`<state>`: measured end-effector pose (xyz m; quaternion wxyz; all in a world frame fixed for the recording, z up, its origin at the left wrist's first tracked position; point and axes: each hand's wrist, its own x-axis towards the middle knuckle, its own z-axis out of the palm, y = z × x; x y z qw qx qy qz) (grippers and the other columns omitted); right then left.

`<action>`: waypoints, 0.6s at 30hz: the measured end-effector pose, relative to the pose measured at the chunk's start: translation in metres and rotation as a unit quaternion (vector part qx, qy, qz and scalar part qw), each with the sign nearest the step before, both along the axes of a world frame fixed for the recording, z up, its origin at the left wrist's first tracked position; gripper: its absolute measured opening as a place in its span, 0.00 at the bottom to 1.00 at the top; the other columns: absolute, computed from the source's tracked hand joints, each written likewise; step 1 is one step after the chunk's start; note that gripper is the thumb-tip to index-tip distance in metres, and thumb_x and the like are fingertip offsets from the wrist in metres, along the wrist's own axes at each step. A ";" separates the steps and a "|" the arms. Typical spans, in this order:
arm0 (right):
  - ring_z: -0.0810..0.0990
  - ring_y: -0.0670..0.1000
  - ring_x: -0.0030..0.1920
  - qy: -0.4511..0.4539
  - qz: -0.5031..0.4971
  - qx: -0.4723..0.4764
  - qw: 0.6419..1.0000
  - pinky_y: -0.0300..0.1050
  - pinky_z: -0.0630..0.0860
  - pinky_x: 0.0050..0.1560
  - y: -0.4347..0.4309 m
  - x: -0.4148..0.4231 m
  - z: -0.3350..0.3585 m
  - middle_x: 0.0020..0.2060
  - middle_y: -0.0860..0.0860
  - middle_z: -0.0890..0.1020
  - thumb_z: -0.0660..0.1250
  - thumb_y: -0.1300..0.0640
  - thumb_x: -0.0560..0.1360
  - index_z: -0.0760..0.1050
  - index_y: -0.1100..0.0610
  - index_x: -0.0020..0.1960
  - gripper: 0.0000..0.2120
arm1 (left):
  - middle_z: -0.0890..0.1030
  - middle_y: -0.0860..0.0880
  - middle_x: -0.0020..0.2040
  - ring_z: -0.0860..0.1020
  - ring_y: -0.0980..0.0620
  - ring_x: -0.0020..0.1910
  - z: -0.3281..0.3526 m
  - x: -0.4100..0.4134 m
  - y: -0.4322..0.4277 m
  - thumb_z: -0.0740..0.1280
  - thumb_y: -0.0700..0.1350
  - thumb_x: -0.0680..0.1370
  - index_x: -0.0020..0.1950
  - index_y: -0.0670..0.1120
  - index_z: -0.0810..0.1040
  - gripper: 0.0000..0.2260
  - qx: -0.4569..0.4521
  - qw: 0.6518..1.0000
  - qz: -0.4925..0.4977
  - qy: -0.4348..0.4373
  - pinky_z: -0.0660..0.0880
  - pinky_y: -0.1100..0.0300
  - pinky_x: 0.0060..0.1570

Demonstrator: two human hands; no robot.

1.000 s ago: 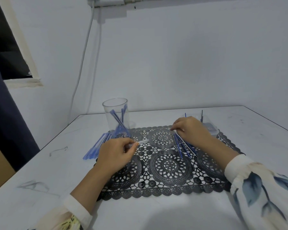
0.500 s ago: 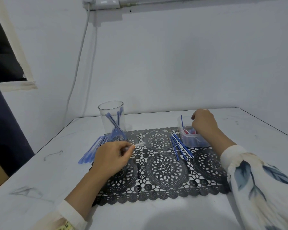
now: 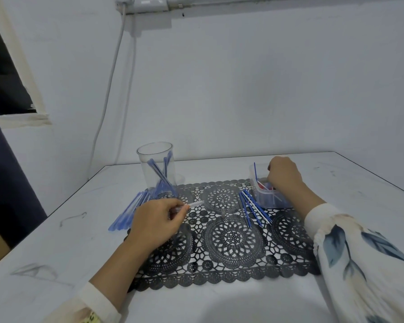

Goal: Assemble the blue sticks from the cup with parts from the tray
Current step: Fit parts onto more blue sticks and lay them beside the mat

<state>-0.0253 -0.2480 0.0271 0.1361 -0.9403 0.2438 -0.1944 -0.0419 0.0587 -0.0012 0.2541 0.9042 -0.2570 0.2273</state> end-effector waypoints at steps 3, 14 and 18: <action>0.78 0.58 0.50 -0.019 -0.001 0.004 1.000 0.45 0.75 0.46 -0.001 0.000 0.002 0.51 0.59 0.79 0.65 0.69 0.70 0.78 0.63 0.54 0.13 | 0.75 0.61 0.30 0.70 0.67 0.30 0.001 0.000 0.000 0.65 0.54 0.75 0.48 0.55 0.83 0.08 -0.003 1.000 0.000 0.002 0.61 0.73 0.31; 0.78 0.55 0.54 -0.198 0.134 0.015 0.971 0.49 0.75 0.55 0.033 -0.006 0.032 0.54 0.54 0.81 0.59 0.66 0.77 0.79 0.58 0.58 0.14 | 0.78 0.60 0.33 0.73 0.64 0.33 0.001 0.001 0.003 0.65 0.54 0.76 0.48 0.55 0.82 0.08 -0.003 1.000 0.011 0.009 0.63 0.72 0.32; 0.78 0.53 0.51 -0.228 0.207 0.002 0.951 0.47 0.74 0.56 0.056 -0.016 0.036 0.51 0.54 0.81 0.62 0.69 0.74 0.78 0.57 0.59 0.16 | 0.79 0.59 0.33 0.74 0.63 0.33 0.000 0.002 0.004 0.64 0.54 0.76 0.47 0.55 0.82 0.08 -0.003 1.000 0.009 0.018 0.63 0.71 0.32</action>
